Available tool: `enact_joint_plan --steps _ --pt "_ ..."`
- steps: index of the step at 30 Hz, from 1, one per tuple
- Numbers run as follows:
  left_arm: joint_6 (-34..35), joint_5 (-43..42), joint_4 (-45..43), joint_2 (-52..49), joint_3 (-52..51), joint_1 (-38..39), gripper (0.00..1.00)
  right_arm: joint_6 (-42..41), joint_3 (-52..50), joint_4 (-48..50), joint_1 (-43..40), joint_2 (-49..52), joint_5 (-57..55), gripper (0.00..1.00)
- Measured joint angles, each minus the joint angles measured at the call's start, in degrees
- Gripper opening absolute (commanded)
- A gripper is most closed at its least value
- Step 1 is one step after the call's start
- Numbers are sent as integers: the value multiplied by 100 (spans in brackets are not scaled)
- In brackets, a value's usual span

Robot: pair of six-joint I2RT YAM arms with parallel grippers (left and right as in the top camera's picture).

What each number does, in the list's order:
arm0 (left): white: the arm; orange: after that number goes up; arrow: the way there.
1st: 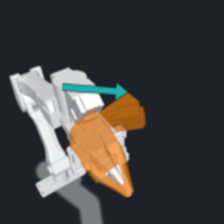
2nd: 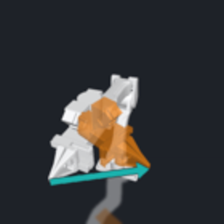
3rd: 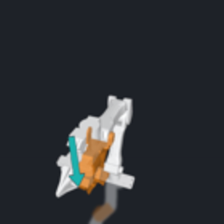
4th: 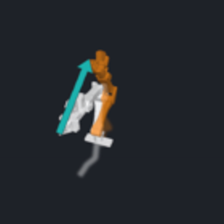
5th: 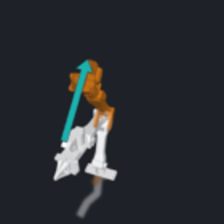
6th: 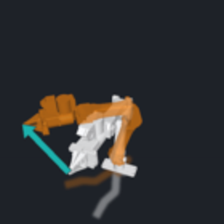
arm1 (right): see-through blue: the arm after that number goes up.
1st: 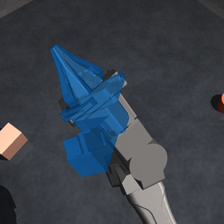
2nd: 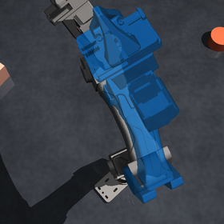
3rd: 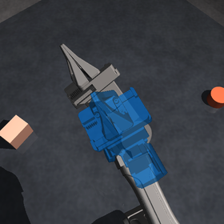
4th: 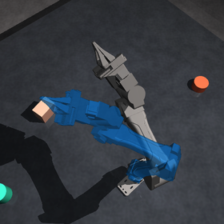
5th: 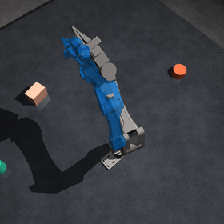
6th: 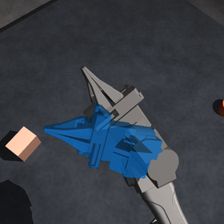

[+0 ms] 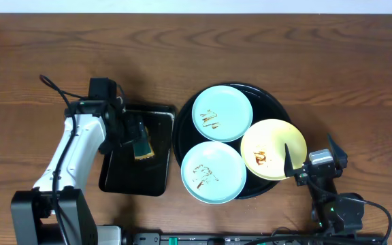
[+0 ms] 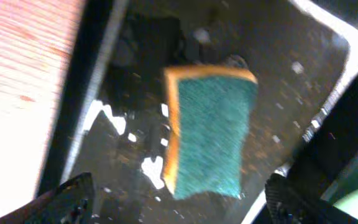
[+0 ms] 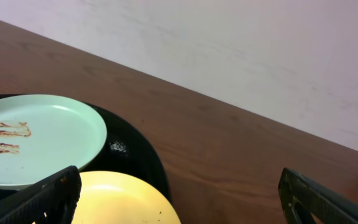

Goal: Clean dirty plates on tray and stack at the side
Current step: 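Move the left gripper over the black tray toward the sponge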

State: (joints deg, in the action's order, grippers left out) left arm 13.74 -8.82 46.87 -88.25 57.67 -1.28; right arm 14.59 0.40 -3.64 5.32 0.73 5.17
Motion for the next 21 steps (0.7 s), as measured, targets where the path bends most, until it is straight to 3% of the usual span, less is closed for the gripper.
enact_joint_plan --steps 8,14,17,20,21 --pt "44 299 -614 -254 -79 146 94 0 0 0 0 0 0 99" --pt "44 227 -925 -769 -81 289 89 0 0 0 0 0 0 99" --pt "96 186 -986 -1016 -83 293 77 0 0 0 0 0 0 99" --pt "111 149 -1043 -1106 -94 293 56 0 0 0 0 0 0 99" --pt "157 144 -1095 -1108 -96 293 56 0 0 0 0 0 0 99"
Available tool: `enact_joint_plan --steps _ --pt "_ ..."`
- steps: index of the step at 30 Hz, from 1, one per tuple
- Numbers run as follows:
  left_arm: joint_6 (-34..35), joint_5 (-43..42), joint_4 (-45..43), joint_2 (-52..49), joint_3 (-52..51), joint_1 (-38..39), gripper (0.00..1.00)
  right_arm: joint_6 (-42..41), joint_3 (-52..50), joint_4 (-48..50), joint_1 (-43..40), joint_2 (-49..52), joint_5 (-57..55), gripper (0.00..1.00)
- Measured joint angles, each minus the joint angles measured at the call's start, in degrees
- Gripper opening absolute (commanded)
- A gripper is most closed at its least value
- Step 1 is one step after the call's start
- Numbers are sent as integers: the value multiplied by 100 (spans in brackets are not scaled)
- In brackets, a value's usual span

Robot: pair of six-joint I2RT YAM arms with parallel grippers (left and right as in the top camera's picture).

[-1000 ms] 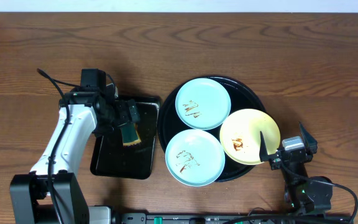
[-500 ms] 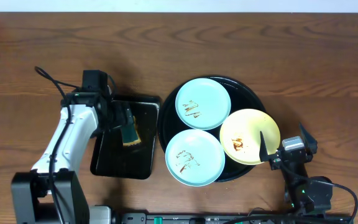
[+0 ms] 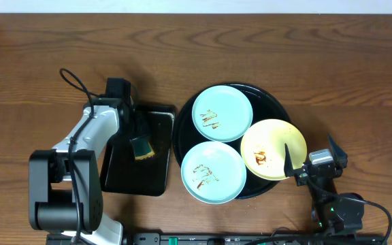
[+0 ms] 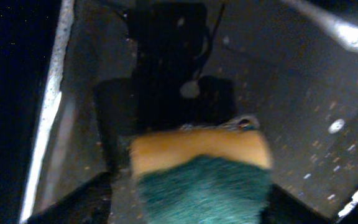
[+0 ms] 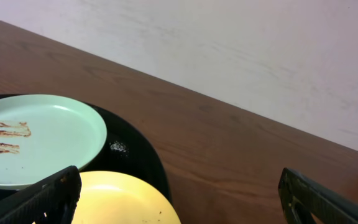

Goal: Clean dirty plates on tray and stack at the side
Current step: 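Move the left gripper over the black tray toward the sponge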

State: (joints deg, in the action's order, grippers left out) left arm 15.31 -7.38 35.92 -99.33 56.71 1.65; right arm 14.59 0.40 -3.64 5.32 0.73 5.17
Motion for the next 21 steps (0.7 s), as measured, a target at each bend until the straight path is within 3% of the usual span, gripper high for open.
enact_joint_plan --steps 2,3,7,13,14,15,16,21 --pt "-28 -15 -70 0 0 2 55 0 0 0 0 0 0 99" --pt "-26 -17 -87 0 0 2 50 0 0 0 0 0 0 99" --pt "22 -17 -208 0 0 2 8 0 0 0 0 0 0 99" --pt "13 -17 -221 0 0 2 7 0 0 0 0 0 0 99" --pt "22 -17 -223 0 0 2 14 -2 0 0 0 0 0 99" --pt "17 -17 -223 0 0 2 39 0 0 0 0 0 0 99" --pt "35 -20 -219 0 0 2 57 0 0 0 0 0 0 99" --pt "74 -116 149 2 37 2 86 0 0 0 0 0 0 99"
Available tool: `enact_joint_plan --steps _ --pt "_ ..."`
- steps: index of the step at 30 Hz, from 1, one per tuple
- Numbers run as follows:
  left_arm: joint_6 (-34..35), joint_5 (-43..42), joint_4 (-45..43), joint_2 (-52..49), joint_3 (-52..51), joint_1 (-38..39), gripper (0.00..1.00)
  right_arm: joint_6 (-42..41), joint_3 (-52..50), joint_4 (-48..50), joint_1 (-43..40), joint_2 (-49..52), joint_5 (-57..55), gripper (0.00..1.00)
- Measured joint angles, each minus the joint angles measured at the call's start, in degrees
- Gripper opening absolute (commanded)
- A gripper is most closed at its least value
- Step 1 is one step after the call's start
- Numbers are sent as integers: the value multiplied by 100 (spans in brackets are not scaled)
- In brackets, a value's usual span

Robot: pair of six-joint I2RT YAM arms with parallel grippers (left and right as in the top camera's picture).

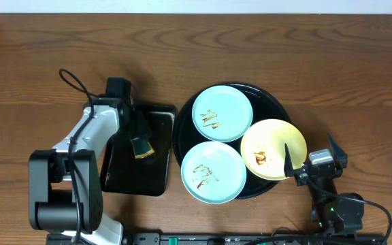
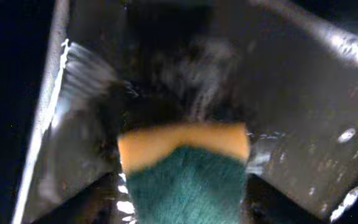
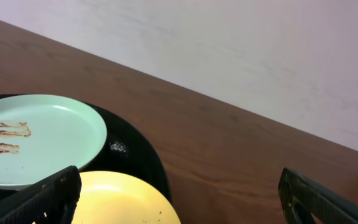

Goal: Clean dirty plates on tray and stack at the side
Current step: 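Move the left gripper over the black tray toward the sponge, then lower the left gripper and grasp the green-yellow sponge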

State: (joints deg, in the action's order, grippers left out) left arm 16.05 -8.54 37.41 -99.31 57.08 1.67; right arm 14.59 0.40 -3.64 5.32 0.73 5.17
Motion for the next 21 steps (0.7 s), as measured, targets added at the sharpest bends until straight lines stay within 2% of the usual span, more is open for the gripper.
enact_joint_plan --steps 11,21 --pt "92 -505 1257 929 291 83 88 0 0 0 0 0 0 99" --pt "544 -603 448 907 -636 765 89 0 0 0 0 0 0 99"
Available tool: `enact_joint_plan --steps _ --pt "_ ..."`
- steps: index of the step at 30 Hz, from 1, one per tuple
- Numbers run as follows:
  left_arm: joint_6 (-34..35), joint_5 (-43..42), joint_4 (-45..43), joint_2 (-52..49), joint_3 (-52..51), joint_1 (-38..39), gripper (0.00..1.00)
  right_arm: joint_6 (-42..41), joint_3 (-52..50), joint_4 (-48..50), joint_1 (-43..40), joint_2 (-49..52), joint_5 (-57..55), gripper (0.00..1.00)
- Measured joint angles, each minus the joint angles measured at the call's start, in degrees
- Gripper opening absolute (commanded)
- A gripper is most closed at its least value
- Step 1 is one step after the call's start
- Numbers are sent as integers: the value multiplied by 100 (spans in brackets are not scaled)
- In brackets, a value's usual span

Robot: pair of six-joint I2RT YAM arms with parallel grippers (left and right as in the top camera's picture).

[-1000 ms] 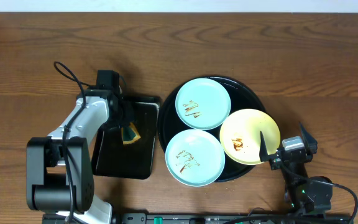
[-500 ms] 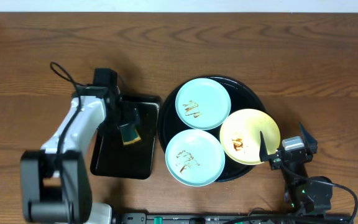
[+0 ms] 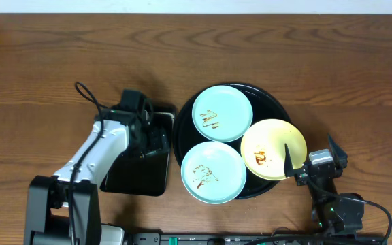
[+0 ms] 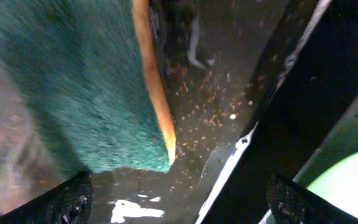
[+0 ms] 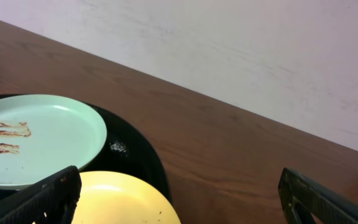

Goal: Clean dirty plates on tray and stack at the side
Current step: 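Lower the left gripper and grasp the green-yellow sponge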

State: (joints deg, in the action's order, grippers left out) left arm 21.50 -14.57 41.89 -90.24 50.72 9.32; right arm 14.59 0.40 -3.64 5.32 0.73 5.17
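Observation:
Three dirty plates lie on the round black tray (image 3: 280,107): a mint plate (image 3: 222,113) at the back, a second mint plate (image 3: 213,172) in front and a yellow plate (image 3: 272,149) on the right, all with brown smears. My left gripper (image 3: 154,139) hangs open over the small black rectangular tray (image 3: 131,175), near its right edge. The green and orange sponge (image 4: 73,81) lies ahead of the left gripper (image 4: 182,202), not between its fingers. The overhead view hides the sponge under the arm. My right gripper (image 3: 312,162) rests open at the yellow plate's right rim (image 5: 123,202).
The rectangular tray's floor (image 4: 229,93) is wet and speckled, and its right rim meets the round tray. Bare wooden table (image 3: 332,75) lies to the right, the left and behind. A cable (image 3: 87,95) loops beside the left arm.
My left arm has shifted right across the small tray. The sponge was straight between the fingers; now it sits off to the upper left of the wrist view, and the jaws stand wider.
My left gripper first hung open above the sponge in the small tray. Then it was low, with the fingers on either side of the sponge, and stayed so. Now it is open at the tray's right edge. The right arm and plates have not moved.

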Motion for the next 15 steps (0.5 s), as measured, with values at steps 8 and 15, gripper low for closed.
enact_joint_plan --steps 8,15 --pt "389 564 -369 0 -149 22 89 0 0 0 0 0 0 99" --pt "391 671 -223 0 -149 22 89 0 0 0 0 0 0 99"
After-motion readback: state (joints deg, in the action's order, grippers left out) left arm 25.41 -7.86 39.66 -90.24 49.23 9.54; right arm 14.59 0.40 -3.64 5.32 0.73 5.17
